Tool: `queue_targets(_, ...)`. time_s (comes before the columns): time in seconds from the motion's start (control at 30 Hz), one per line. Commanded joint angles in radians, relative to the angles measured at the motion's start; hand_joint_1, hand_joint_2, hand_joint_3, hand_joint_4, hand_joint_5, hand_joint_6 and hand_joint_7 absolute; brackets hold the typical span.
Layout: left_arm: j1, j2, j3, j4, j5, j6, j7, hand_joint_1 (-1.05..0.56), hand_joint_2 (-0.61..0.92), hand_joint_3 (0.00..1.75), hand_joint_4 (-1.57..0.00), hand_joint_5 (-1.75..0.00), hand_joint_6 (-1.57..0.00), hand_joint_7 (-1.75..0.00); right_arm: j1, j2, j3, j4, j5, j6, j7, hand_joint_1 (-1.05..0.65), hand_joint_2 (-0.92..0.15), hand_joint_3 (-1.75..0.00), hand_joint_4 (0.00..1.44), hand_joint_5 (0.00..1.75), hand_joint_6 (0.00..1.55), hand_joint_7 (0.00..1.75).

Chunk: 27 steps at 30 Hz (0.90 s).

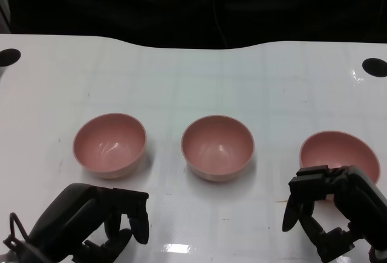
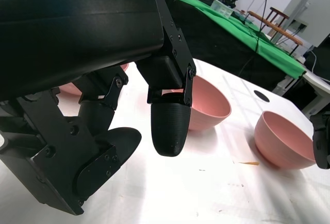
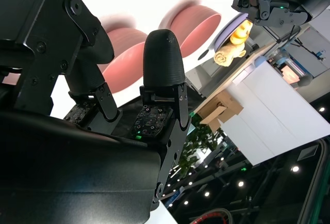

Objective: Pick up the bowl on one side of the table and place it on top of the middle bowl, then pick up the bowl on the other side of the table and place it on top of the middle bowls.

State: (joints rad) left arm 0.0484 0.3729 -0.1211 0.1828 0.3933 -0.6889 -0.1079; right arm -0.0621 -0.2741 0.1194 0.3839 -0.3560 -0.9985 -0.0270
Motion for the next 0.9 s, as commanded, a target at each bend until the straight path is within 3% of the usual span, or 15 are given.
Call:
queue_targets(0.03, -0.013, 0.007, 0.000, 0.012, 0.004, -0.001, 0.016, 0.01, 0.17, 1.50, -0.93, -1.55, -0.93, -1.27, -0.013, -0.016, -0.006, 0.009, 0.011, -0.010, 0.001, 0.29, 0.04, -1.72, 1.06, 1.56, 1.06, 1.14)
queue_targets(0.47, -0.025, 0.010, 0.001, 0.047, 0.000, -0.027, 0.026, -0.03, 0.16, 1.52, -0.95, -1.53, -0.93, -1.28, -0.016, -0.012, 0.000, 0.011, 0.016, -0.004, 0.014, 0.27, 0.06, -1.73, 1.06, 1.54, 1.07, 1.15)
queue_targets(0.57, -0.021, -0.012, 0.015, 0.057, 0.005, -0.041, 0.074, -0.01, 0.18, 1.47, -0.91, -1.50, -0.91, -1.23, -0.019, -0.010, 0.000, 0.013, 0.013, -0.007, 0.012, 0.27, 0.08, -1.74, 1.07, 1.52, 1.07, 1.15)
queue_targets(0.63, -0.012, -0.026, 0.020, 0.043, 0.013, -0.022, 0.100, -0.04, 0.28, 1.34, -0.85, -1.42, -0.88, -1.12, -0.020, -0.008, -0.002, 0.017, 0.007, -0.011, 0.006, 0.27, 0.08, -1.75, 1.08, 1.52, 1.07, 1.15)
queue_targets(0.77, 0.018, -0.047, 0.033, -0.017, 0.048, 0.052, 0.139, -0.07, 0.45, 1.00, -0.78, -1.30, -0.90, -0.73, -0.021, -0.007, -0.001, 0.018, 0.005, -0.009, 0.006, 0.27, 0.08, -1.75, 1.07, 1.52, 1.07, 1.14)
queue_targets(0.83, 0.038, -0.060, 0.040, -0.062, 0.084, 0.108, 0.164, -0.12, 0.63, 0.62, -0.66, -1.23, -0.86, -0.46, -0.018, -0.007, 0.000, 0.009, 0.006, 0.003, 0.011, 0.27, 0.08, -1.75, 1.07, 1.52, 1.06, 1.14)
queue_targets(0.9, 0.048, -0.064, 0.040, -0.087, 0.100, 0.139, 0.173, -0.15, 0.72, 0.43, -0.62, -1.18, -0.87, -0.32, -0.016, -0.007, 0.000, 0.005, 0.007, 0.009, 0.013, 0.26, 0.08, -1.75, 1.06, 1.52, 1.06, 1.14)
